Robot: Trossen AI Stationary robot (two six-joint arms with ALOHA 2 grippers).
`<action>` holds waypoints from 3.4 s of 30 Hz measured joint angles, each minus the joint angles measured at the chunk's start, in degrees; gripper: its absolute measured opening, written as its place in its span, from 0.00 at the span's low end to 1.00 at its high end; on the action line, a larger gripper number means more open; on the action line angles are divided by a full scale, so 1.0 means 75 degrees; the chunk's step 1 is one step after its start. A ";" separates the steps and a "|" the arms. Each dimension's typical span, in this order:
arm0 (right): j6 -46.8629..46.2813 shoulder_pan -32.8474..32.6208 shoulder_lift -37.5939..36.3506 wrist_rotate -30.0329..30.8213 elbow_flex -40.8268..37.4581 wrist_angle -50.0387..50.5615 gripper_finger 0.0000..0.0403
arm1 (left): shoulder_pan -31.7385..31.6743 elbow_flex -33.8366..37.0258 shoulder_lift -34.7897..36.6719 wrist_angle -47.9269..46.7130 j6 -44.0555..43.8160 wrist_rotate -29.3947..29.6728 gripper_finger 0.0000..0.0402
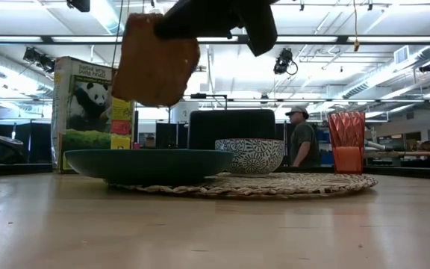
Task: Arrange a breakfast setting
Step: Put the toasted bread on the plate, then put the spoon on the place mat
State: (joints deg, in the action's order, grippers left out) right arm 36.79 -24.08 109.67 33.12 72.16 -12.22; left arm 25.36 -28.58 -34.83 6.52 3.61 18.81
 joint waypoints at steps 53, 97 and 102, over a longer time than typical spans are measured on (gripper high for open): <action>-0.2926 0.0943 -0.0612 -0.2498 0.0015 0.0876 0.61 | -0.0247 -0.0934 0.0353 -0.0660 0.0607 0.0212 0.55; -0.5299 0.3871 -0.3122 -0.2140 0.0746 0.4077 0.66 | -0.0278 -0.8750 -0.3410 -1.0899 -0.7443 -0.4610 0.48; -0.5125 0.3679 -0.3168 -0.2206 0.0746 0.4361 0.66 | 0.0366 -0.8891 -0.3997 -1.1587 -0.9116 -0.5644 0.48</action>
State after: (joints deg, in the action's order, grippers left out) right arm -1.65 3.52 85.91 16.57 77.76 20.49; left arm 28.11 -95.26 -64.81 -80.38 -64.76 -23.52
